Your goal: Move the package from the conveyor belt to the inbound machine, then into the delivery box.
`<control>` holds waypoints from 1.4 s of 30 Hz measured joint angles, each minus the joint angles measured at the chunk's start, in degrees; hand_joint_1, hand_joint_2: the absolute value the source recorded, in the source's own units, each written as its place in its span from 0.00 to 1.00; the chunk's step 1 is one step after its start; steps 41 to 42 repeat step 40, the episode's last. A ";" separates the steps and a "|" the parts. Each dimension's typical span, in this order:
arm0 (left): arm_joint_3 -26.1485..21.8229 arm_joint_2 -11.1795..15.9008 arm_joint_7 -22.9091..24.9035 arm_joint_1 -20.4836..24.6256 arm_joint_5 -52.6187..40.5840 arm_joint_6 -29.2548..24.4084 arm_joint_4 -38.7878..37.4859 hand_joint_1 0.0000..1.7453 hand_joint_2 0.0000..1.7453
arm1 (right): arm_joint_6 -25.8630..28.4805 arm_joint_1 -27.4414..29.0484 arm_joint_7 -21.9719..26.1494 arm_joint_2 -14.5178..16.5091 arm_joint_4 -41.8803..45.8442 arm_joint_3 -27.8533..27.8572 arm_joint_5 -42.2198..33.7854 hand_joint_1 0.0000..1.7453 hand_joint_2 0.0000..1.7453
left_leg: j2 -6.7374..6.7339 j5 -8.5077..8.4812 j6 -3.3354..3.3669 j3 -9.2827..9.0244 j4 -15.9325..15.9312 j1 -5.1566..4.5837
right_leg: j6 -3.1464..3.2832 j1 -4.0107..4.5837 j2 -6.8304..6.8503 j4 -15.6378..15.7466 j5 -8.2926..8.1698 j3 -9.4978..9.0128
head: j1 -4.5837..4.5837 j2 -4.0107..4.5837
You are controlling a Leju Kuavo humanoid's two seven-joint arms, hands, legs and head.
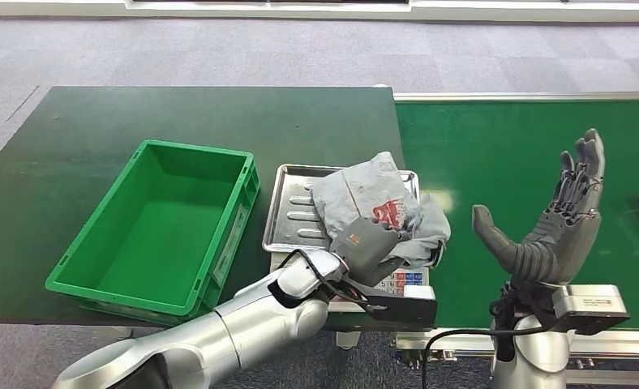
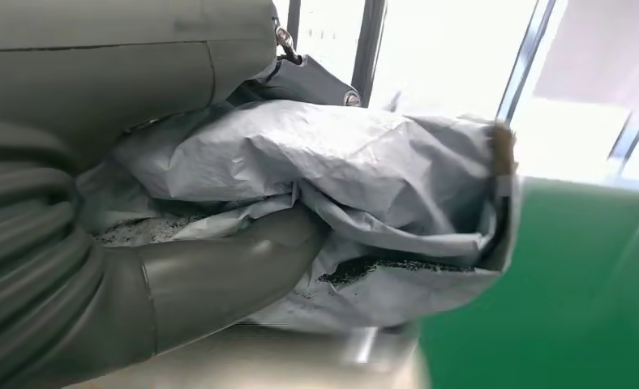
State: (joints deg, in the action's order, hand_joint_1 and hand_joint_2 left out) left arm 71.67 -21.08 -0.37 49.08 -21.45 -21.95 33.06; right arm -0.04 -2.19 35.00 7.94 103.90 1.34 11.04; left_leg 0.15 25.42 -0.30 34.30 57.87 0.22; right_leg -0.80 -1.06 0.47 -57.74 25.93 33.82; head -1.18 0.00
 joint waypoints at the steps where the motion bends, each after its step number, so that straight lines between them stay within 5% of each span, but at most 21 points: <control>1: -1.48 0.08 -1.44 0.55 -1.23 -2.61 0.09 1.00 1.00 | 0.08 0.45 0.01 0.05 0.34 0.18 0.20 0.00 1.00 | 0.00 0.00 0.00 0.00 0.00 0.00 | 0.00 0.00 0.00 0.00 0.00 0.00 | 0.00 0.00; 4: -8.99 0.80 -3.55 1.84 -10.13 -6.59 1.50 1.00 1.00 | -0.05 1.86 -0.01 0.58 1.67 1.05 1.13 0.00 1.00 | -0.02 0.00 0.00 -0.01 0.00 0.00 | 0.00 0.01 -0.02 0.00 0.00 0.00 | 0.00 0.00; 11: -34.38 5.07 -4.91 2.05 -28.96 -2.93 9.40 1.00 1.00 | -0.71 3.57 -0.27 1.51 3.96 3.20 2.18 0.00 1.00 | -0.28 -0.05 -0.08 -0.08 -0.03 0.01 | 0.09 0.09 -0.31 -0.01 -0.06 0.06 | 0.00 0.00; 18: -46.51 7.52 -2.58 1.99 -32.12 -5.36 12.54 1.00 1.00 | -1.01 3.93 -0.31 1.70 4.49 3.79 2.25 0.00 1.00 | -0.24 -0.08 -0.11 -0.02 -0.04 0.02 | 0.08 0.08 -0.29 -0.03 -0.07 0.05 | 0.00 0.00; 25: -60.78 18.61 -7.18 1.51 -24.92 -5.17 13.42 1.00 1.00 | 0.55 6.73 -0.18 0.59 4.53 5.45 0.95 0.00 1.00 | -0.60 -0.08 -0.16 -0.19 -0.17 0.03 | 0.18 0.12 -0.67 -0.08 -0.12 0.13 | 0.00 0.00; 34: -78.22 30.25 -14.08 -6.15 -18.42 -5.38 13.51 1.00 1.00 | 2.14 9.47 0.87 -2.25 4.68 6.90 -1.81 0.00 1.00 | -0.66 -0.10 -0.26 -0.08 -0.26 0.17 | 0.30 0.17 -0.69 -0.11 -0.06 0.25 | -0.02 0.00; 35: -79.73 31.29 -14.40 -7.09 -17.91 -5.66 13.51 0.82 1.00 | 2.26 9.45 0.86 -2.53 4.63 6.90 -1.97 0.00 1.00 | -0.69 -0.09 -0.27 -0.07 -0.26 0.18 | 0.31 0.16 -0.71 -0.11 -0.07 0.28 | -0.02 0.00; 38: -84.11 34.19 -14.32 -9.45 -17.02 -5.79 13.46 0.07 1.00 | 2.58 9.35 0.85 -3.12 4.37 6.88 -2.20 0.00 1.00 | -0.75 -0.08 -0.28 -0.03 -0.25 0.18 | 0.33 0.17 -0.75 -0.10 -0.08 0.38 | -0.01 0.00; 39: -85.33 34.91 -14.24 -9.99 -16.88 -5.29 13.41 0.00 1.00 | 2.66 9.30 0.85 -3.23 4.28 6.86 -2.21 0.00 1.00 | -0.74 -0.08 -0.28 -0.03 -0.25 0.18 | 0.33 0.17 -0.73 -0.10 -0.08 0.39 | -0.01 0.00; 42: -85.98 35.23 -14.20 -10.25 -16.80 -5.04 13.38 0.00 1.00 | 2.70 9.28 0.85 -3.30 4.23 6.86 -2.21 0.00 1.00 | -0.73 -0.08 -0.28 -0.02 -0.25 0.17 | 0.33 0.17 -0.72 -0.10 -0.08 0.39 | -0.01 0.00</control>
